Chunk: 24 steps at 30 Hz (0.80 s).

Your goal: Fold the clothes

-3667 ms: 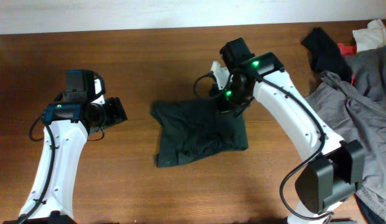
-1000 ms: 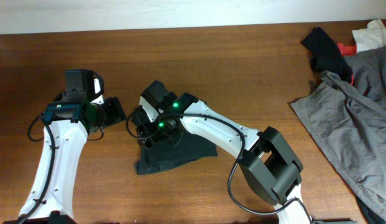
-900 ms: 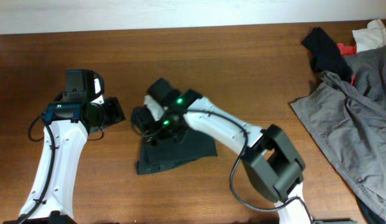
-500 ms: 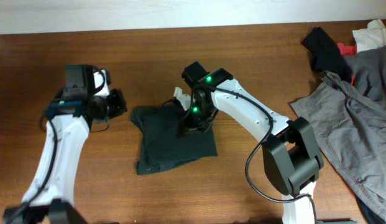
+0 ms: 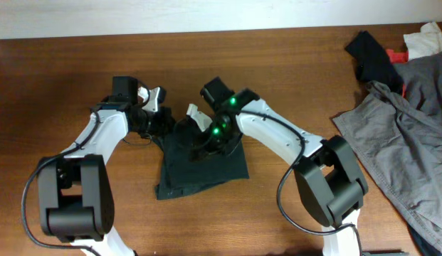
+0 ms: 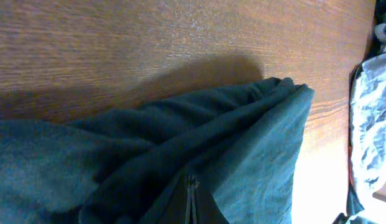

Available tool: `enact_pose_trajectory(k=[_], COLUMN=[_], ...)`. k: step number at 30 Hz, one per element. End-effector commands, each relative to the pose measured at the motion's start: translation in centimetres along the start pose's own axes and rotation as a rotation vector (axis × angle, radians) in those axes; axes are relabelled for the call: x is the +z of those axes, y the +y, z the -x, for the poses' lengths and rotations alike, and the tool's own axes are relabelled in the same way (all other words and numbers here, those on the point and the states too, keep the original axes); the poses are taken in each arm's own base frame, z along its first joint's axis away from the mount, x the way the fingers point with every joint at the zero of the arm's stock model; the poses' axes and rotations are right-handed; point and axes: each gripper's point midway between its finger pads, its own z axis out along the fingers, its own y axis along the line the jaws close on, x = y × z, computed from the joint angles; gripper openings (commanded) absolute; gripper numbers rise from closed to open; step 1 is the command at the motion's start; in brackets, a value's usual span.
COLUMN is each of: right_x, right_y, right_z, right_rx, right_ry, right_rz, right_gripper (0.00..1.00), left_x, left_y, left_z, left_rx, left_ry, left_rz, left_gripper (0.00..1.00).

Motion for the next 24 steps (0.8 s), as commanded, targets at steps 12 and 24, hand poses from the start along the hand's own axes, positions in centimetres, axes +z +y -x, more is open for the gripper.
enact_pose_trajectory(k=[12, 24], right_x=[6.5, 7.3], right_y=[-2.4, -5.7], right_z=[-2.1, -3.6], right_rx=[0.022, 0.064], right_ry=[-0.092, -0.091], right_rz=[0.040, -0.098], right_gripper=[0.04, 0.04], left_x=[0.1, -0.7], left_y=[2.0, 0.1], left_z=[0.6, 4.1], left_rx=[0.029, 0.100], left_ry=[-0.016, -0.114], left_rz=[0.101, 0.051], left_gripper=[0.00, 0.00])
